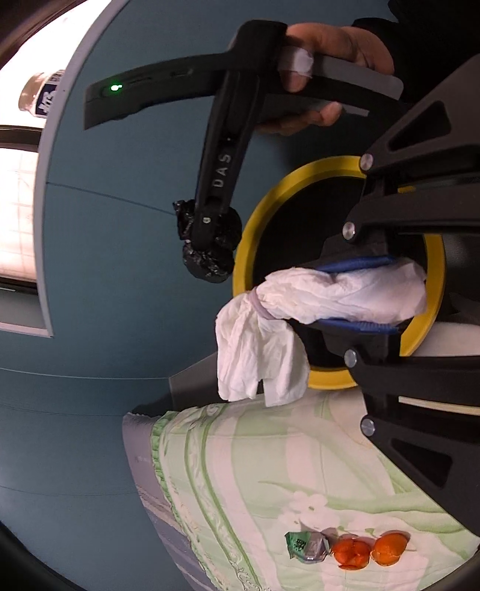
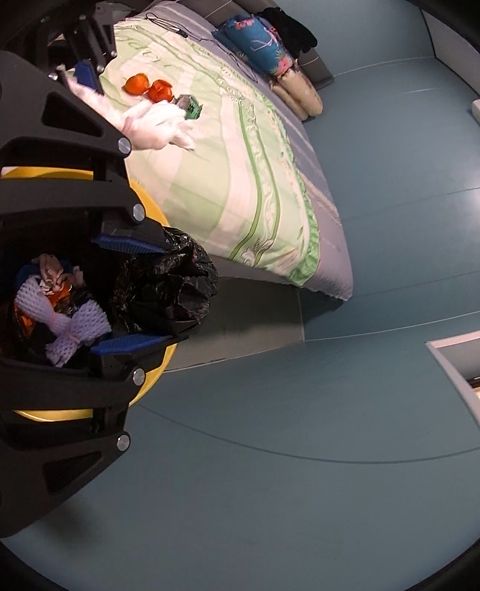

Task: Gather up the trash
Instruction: 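Open the right tool while the left tool opens, dropping bag and tissues into the bin, then move both open tools back over the orange peels and snack wrapper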

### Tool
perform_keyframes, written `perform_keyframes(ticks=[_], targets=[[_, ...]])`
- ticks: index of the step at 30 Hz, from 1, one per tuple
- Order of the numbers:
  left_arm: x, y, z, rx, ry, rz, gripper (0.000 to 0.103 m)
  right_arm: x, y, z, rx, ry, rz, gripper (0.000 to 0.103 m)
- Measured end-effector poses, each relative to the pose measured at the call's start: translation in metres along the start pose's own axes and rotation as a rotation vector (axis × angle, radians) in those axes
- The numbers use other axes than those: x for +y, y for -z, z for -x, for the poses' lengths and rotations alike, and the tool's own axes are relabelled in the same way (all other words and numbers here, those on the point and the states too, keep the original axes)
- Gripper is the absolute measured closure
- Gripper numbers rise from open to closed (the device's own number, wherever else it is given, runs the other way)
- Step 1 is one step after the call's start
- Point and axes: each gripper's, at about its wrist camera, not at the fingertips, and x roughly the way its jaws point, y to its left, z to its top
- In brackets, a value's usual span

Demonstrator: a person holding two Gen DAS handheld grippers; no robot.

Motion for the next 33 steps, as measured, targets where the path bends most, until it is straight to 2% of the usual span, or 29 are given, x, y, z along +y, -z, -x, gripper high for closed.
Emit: perform_keyframes(ticks=[2, 3, 4, 6, 8, 9, 13, 16, 22, 26, 33], targets=[[0.000, 0.002, -0.006, 0.012, 0.002, 0.002, 0.078, -0.005, 0.000, -0.001, 0.001, 0.008, -0.014, 0.061], [0.001, 0.003, -0.007, 0.017, 0.010, 0.010, 0.070, -0.007, -0.002, -0.004, 0.001, 0.012, -0.021, 0.055], [0.002, 0.004, -0.007, 0.020, 0.017, 0.018, 0.056, -0.010, -0.002, -0.005, -0.001, 0.017, -0.032, 0.051], [0.006, 0.007, -0.007, 0.018, 0.018, 0.040, 0.041, -0.016, -0.003, -0.008, 0.001, 0.024, -0.049, 0.051], [0.010, 0.009, -0.005, 0.018, 0.014, 0.046, 0.037, -0.020, -0.005, -0.010, -0.001, 0.027, -0.063, 0.049], [0.011, 0.011, -0.003, 0.015, 0.012, 0.049, 0.035, -0.022, -0.005, -0.009, -0.004, 0.023, -0.071, 0.044], [0.022, 0.015, 0.008, -0.013, -0.029, 0.071, 0.022, -0.016, -0.007, -0.005, -0.020, -0.001, -0.067, 0.035], [0.039, 0.020, 0.018, -0.035, -0.095, 0.082, 0.017, -0.003, -0.009, -0.002, -0.030, -0.046, -0.041, 0.027], [0.089, 0.034, 0.033, -0.032, -0.212, 0.152, 0.016, 0.041, -0.016, -0.006, -0.028, -0.154, 0.046, 0.021], [0.122, 0.044, 0.050, -0.054, -0.283, 0.202, 0.016, 0.082, -0.025, -0.021, -0.009, -0.230, 0.114, 0.020], [0.179, 0.063, 0.076, -0.084, -0.367, 0.307, 0.016, 0.169, -0.030, -0.057, 0.086, -0.378, 0.269, 0.020]])
